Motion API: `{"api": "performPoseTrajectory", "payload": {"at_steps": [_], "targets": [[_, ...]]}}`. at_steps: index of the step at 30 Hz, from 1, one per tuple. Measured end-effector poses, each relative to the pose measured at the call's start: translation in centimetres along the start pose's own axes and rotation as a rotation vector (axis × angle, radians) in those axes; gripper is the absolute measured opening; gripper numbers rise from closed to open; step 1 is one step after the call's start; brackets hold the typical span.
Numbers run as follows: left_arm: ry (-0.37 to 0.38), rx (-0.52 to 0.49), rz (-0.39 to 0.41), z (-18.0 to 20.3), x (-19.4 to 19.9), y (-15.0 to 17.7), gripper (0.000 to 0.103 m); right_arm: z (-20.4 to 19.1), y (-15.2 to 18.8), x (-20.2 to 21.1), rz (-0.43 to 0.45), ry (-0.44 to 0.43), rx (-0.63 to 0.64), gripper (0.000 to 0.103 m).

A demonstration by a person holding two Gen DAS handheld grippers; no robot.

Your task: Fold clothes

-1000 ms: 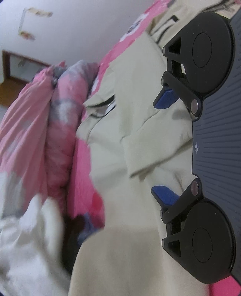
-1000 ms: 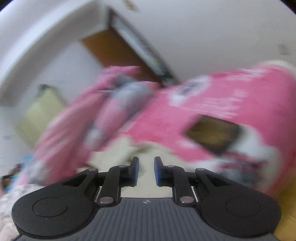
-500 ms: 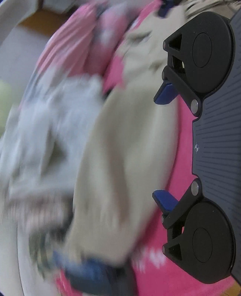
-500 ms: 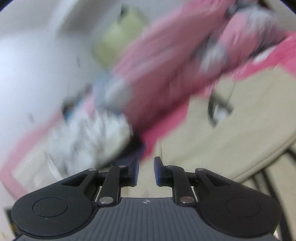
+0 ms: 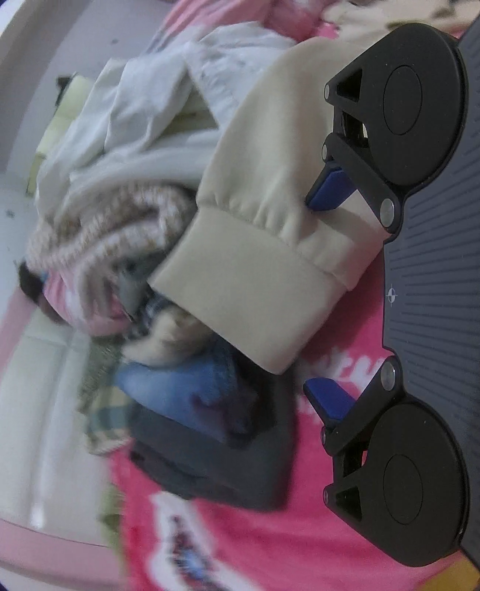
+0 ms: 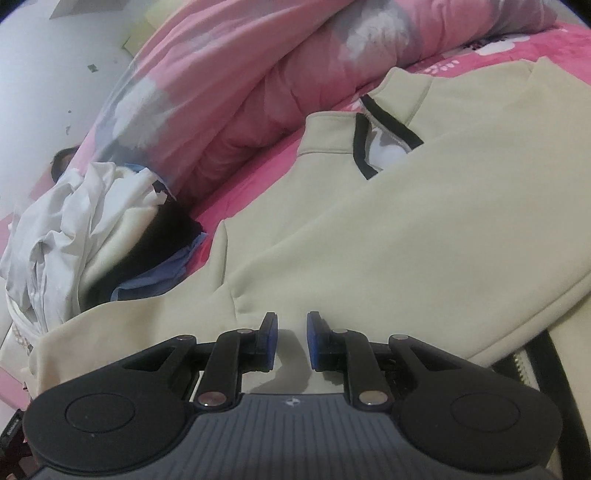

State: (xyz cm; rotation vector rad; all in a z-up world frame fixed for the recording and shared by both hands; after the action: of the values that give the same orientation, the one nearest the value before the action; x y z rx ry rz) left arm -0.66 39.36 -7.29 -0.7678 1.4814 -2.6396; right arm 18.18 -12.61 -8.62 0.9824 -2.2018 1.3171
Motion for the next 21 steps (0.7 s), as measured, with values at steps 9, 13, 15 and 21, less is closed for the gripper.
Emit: {"api": "performPoseTrajectory", "payload": {"at_steps": [9,13,15,21], "targets": [[0.072,0.067,0.067,0.7,0.6,0.3,0.035,-0.5,0.0,0.1,0.012,0.014,0.025,0.018],[0.072,0.020,0.103,2.3,2.4,0.0,0.016,-0.4,0.0,0.2,0.014,0.012,0.022,0.018],[0.081,-0.026,0.133,4.0,3.9,-0.4,0.016,-0.4,0.0,0.2,0.012,0.011,0.019,0.018],[0.307,-0.060,0.158,11.0,8.0,-2.7,0.015,-0.3,0.0,0.2,0.006,0.007,0.015,0.017]]}}
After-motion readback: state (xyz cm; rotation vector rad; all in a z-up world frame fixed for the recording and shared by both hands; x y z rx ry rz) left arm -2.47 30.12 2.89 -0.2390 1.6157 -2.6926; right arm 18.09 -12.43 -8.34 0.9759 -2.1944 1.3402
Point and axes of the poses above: each gripper's, at about its wrist camera, not at the fingertips, and x roughly against the way its jaws point, z to its right, y to its underside, the point moved 3 cm from there along -x, roughly the way its jaws point, and after that the axes turned 8 degrees about y, right-handed, at the moved point
